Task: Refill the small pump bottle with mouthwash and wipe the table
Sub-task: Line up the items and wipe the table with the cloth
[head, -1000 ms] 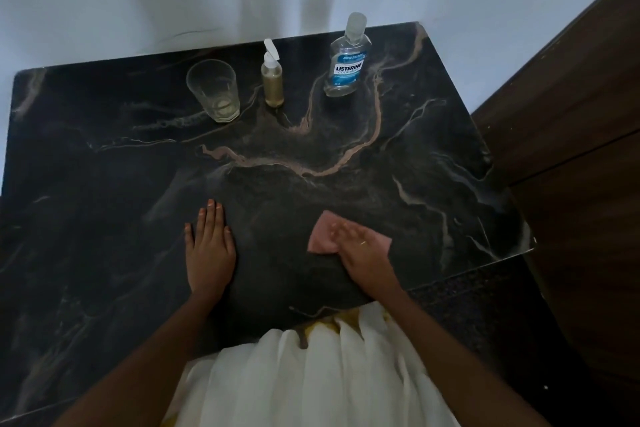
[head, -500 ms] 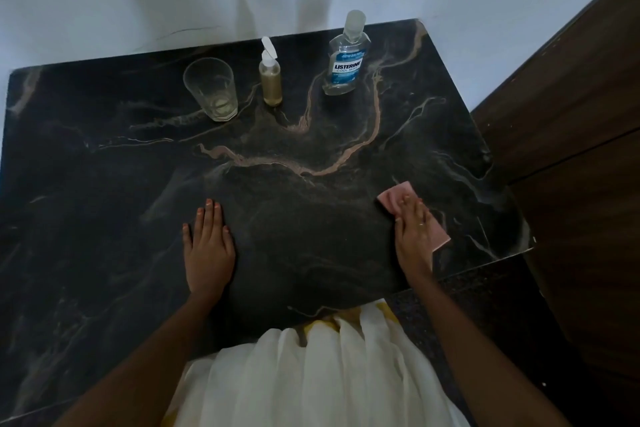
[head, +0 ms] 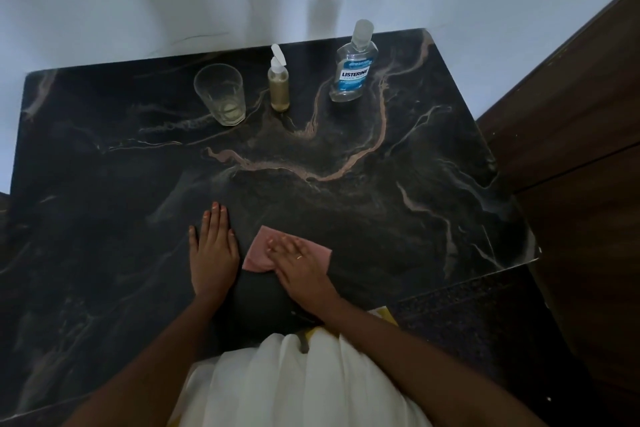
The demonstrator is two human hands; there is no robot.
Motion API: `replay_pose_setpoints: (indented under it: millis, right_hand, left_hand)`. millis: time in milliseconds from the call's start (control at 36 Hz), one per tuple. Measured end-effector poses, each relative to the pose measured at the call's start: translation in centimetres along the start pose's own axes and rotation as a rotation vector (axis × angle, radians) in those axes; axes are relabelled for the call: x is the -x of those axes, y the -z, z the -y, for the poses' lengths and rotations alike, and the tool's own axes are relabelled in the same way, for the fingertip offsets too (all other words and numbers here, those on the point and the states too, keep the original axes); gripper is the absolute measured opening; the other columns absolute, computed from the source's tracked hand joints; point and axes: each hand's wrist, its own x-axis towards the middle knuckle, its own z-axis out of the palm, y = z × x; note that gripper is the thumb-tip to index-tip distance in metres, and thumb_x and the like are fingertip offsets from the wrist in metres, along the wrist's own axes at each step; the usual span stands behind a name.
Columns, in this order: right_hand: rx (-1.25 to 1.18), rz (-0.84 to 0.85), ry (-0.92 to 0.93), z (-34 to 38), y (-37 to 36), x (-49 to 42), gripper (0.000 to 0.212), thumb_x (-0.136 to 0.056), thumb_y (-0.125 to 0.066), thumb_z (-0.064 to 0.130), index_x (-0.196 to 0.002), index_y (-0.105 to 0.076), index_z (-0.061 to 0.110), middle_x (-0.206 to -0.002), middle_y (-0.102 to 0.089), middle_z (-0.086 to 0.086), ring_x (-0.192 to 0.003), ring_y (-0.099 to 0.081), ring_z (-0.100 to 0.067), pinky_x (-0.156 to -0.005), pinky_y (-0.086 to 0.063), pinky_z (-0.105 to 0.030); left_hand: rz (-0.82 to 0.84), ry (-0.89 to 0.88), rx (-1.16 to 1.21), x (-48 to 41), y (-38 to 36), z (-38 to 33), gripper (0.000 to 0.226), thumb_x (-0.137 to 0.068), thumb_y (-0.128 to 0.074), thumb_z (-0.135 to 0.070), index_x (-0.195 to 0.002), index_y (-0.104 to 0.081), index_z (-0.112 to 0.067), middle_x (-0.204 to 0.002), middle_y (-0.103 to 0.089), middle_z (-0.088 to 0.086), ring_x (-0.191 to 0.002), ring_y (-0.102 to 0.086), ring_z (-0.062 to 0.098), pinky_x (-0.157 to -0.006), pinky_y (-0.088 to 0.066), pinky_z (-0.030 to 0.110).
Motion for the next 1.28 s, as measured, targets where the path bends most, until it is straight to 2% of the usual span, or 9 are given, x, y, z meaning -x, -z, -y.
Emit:
replay_pose_setpoints:
  millis: [56, 111, 333, 500, 611, 694, 833, 1056, 1278]
  right_hand:
    - [0.07, -0.026, 0.067, -0.7, 0.7, 0.0, 0.042, -0.09, -0.049, 0.014, -0.132, -0.044, 0.013, -0.141, -0.043, -0.007, -0.133, -0.036, -0.021, -0.113, -0.02, -0.034]
    - [0.111, -0.079, 0.075, -1.3, 1.2, -0.4, 0.041, -0.081, -0.062, 0.012, -0.121, -0.056, 0.013, -0.129, -0.057, -0.006, -0.122, -0.05, -0.02, -0.103, -0.037, -0.037]
    - [0.007, -0.201, -0.255, -2.7, 2.8, -3.0, 0.038, -0.097, -0.033, 0.009, -0.135, -0.039, 0.008, -0.148, -0.033, -0.008, -0.14, -0.018, -0.024, -0.114, -0.002, -0.032]
    - [-0.191, -0.192, -0.456, -1.9, 3.1, -4.4, 0.042, -0.099, -0.032, 0.021, -0.14, -0.029, 0.014, -0.154, -0.017, -0.003, -0.142, -0.001, -0.019, -0.113, 0.007, -0.03]
    - [-0.276, -0.169, -0.443, -2.5, 4.2, -4.2, 0.043, -0.099, -0.033, 0.032, -0.138, -0.035, 0.015, -0.152, -0.023, -0.002, -0.142, -0.008, -0.017, -0.114, 0.0, -0.032]
    - [-0.46, -0.255, -0.534, -2.5, 5.3, -3.8, 0.043, -0.098, -0.035, 0.035, -0.136, -0.039, 0.015, -0.147, -0.035, -0.004, -0.137, -0.026, -0.018, -0.112, -0.018, -0.031]
    - [-0.439, -0.275, -0.577, -3.2, 6.4, -3.7, 0.036, -0.095, -0.045, 0.018, -0.13, -0.047, 0.01, -0.138, -0.047, -0.008, -0.126, -0.041, -0.02, -0.1, -0.029, -0.023]
    - [-0.381, -0.259, -0.656, -4.1, 6.8, -5.1, 0.033, -0.079, -0.058, -0.002, -0.111, -0.057, 0.007, -0.115, -0.053, -0.009, -0.107, -0.05, -0.022, -0.086, -0.041, -0.025]
    - [-0.406, -0.153, -0.731, -4.3, 8.3, -7.4, 0.016, -0.083, -0.059, 0.009, -0.098, -0.06, 0.013, -0.1, -0.061, -0.007, -0.09, -0.057, -0.021, -0.073, -0.043, -0.031]
  left_hand:
    - [0.005, -0.004, -0.004, 0.0, -0.1, 0.1, 0.056, -0.091, -0.017, -0.029, -0.143, -0.019, -0.008, -0.153, -0.018, 0.009, -0.142, -0.014, 0.021, -0.116, -0.004, 0.044]
    - [0.006, -0.005, -0.005, -0.1, -0.1, 0.2, 0.056, -0.091, -0.016, -0.029, -0.143, -0.018, -0.009, -0.153, -0.018, 0.009, -0.142, -0.013, 0.02, -0.116, -0.004, 0.044]
    - [0.008, 0.023, 0.071, -0.2, 0.1, -0.1, 0.05, -0.097, -0.031, -0.022, -0.144, -0.015, -0.011, -0.154, -0.014, 0.007, -0.142, -0.008, 0.017, -0.117, 0.001, 0.043]
    - [-0.003, 0.03, 0.126, -0.5, 0.6, -2.1, 0.047, -0.094, -0.043, -0.023, -0.138, -0.033, -0.01, -0.152, -0.022, 0.01, -0.143, -0.009, 0.022, -0.114, 0.005, 0.044]
    - [0.03, -0.069, 0.219, -0.5, 0.3, -4.5, 0.043, -0.092, -0.046, -0.028, -0.132, -0.043, -0.012, -0.15, -0.027, 0.008, -0.141, -0.015, 0.021, -0.114, -0.008, 0.037]
    - [0.052, -0.056, 0.347, -0.6, 0.0, -6.5, 0.044, -0.092, -0.046, -0.032, -0.132, -0.044, -0.014, -0.147, -0.032, 0.008, -0.136, -0.026, 0.02, -0.112, -0.017, 0.033]
    - [0.042, 0.088, 0.518, -1.4, 0.1, -8.2, 0.039, -0.092, -0.048, -0.031, -0.122, -0.053, -0.007, -0.14, -0.04, 0.01, -0.126, -0.036, 0.024, -0.106, -0.026, 0.032]
    - [0.091, 0.255, 0.818, -1.3, 0.1, -9.0, 0.018, -0.08, -0.066, -0.015, -0.092, -0.053, -0.011, -0.085, -0.058, 0.003, -0.079, -0.057, 0.016, -0.07, -0.043, 0.025]
    - [0.12, 0.368, 0.921, -2.4, 0.4, -8.9, 0.019, -0.079, -0.064, -0.006, -0.089, -0.051, -0.015, -0.076, -0.062, 0.01, -0.076, -0.065, 0.029, -0.073, -0.056, 0.046]
